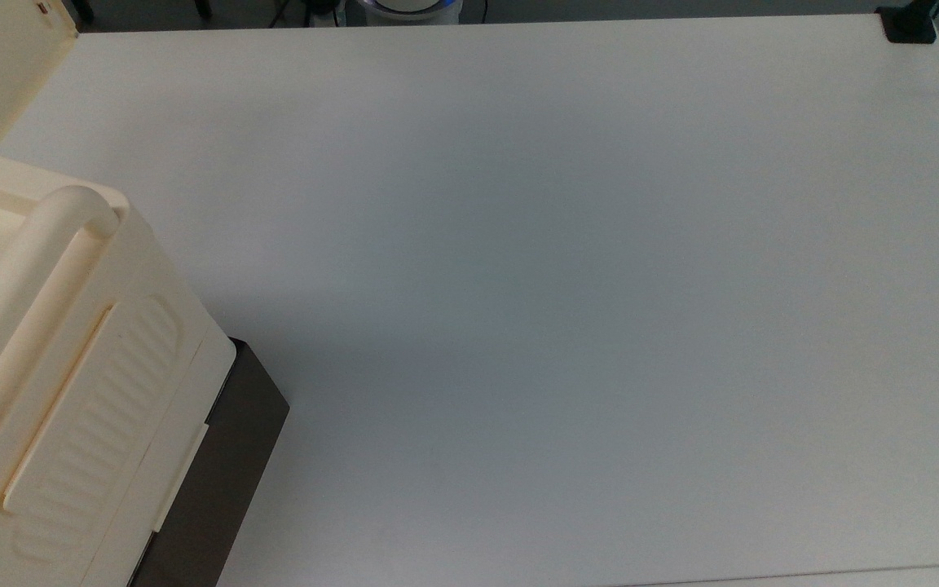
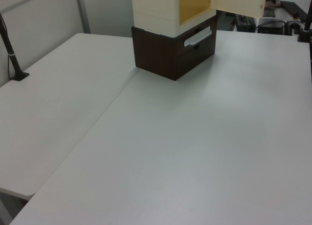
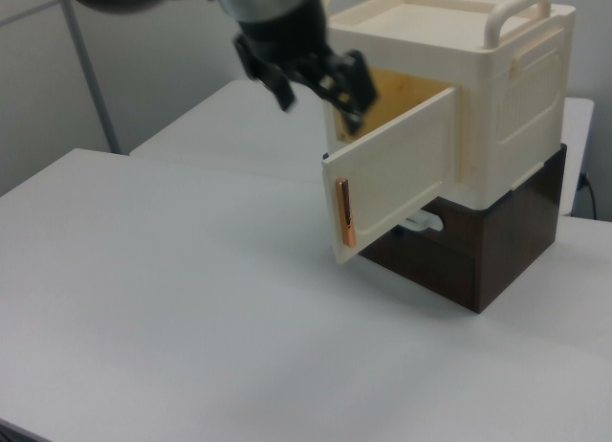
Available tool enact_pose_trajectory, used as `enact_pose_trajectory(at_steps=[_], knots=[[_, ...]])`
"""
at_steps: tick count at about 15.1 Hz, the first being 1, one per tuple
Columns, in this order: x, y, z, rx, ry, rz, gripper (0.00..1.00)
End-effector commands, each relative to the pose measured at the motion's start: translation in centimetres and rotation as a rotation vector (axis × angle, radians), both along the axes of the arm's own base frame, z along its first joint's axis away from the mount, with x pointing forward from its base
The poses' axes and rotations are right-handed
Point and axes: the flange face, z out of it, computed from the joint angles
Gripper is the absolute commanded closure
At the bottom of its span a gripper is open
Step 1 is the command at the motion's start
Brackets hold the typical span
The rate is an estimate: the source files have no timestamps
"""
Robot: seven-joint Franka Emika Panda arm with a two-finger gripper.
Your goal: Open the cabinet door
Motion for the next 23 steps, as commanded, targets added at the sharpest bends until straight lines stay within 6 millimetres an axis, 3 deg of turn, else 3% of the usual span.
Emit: enact_pose_trajectory(at_steps=[1,6,10,14,23], knots=[[3.8,9.2,-0.2,0.116,0.059,-0.018,0.0],[8.9,18.9,-3.1,0.116,0.16,0.037,0.0],[12.9,23.9,-8.8,0.049,0.297,0.059,0.0],[14.3,25.2,-11.3,0.004,0.34,0.059,0.0],[15.3,26.7,-11.9,-0.088,0.328,0.081,0.0]])
